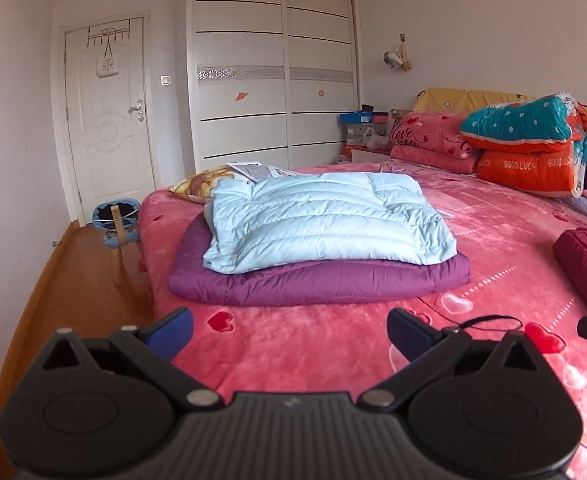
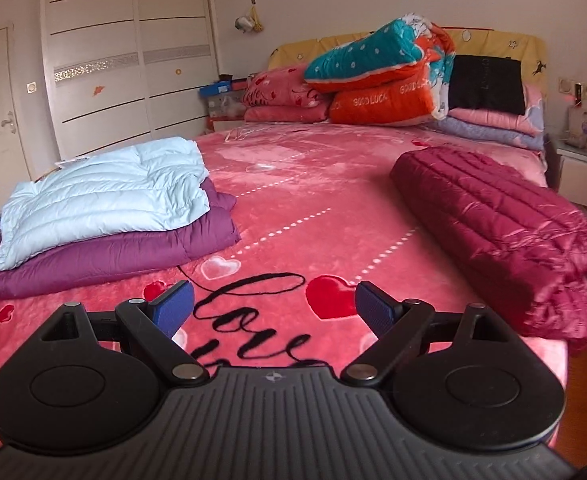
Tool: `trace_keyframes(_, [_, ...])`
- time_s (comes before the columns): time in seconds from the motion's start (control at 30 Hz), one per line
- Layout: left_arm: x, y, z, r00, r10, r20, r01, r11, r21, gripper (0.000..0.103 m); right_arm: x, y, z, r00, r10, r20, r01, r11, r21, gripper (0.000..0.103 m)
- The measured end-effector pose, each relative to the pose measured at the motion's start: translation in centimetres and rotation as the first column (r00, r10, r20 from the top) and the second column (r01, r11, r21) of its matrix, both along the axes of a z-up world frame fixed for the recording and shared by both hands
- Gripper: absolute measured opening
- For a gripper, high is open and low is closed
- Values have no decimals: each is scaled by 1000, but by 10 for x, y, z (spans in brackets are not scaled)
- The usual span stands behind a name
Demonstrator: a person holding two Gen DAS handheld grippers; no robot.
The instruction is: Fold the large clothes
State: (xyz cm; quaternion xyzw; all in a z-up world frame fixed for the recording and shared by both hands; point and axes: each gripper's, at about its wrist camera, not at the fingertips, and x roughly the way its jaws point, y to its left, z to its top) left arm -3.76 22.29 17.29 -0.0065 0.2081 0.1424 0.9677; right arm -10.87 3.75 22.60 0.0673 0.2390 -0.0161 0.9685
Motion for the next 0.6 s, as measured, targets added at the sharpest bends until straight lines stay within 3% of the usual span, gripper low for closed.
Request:
trace_keyframes(0.2, [-49,-2,27,1000,19,18,-18,1000,-10,102,-66,-3,46,998,15,58,-20,997,79,103])
trace_keyframes(0.43, [-90,-3,52,997,54,60,-54,999,4,102,-127,14,97,987,76,144,-87,994,73,103])
trace_keyframes(0.6, [-106,0,58,993,88,83,-88,996,-2,102,-148,30,119,974,131,185,-143,988,52,103])
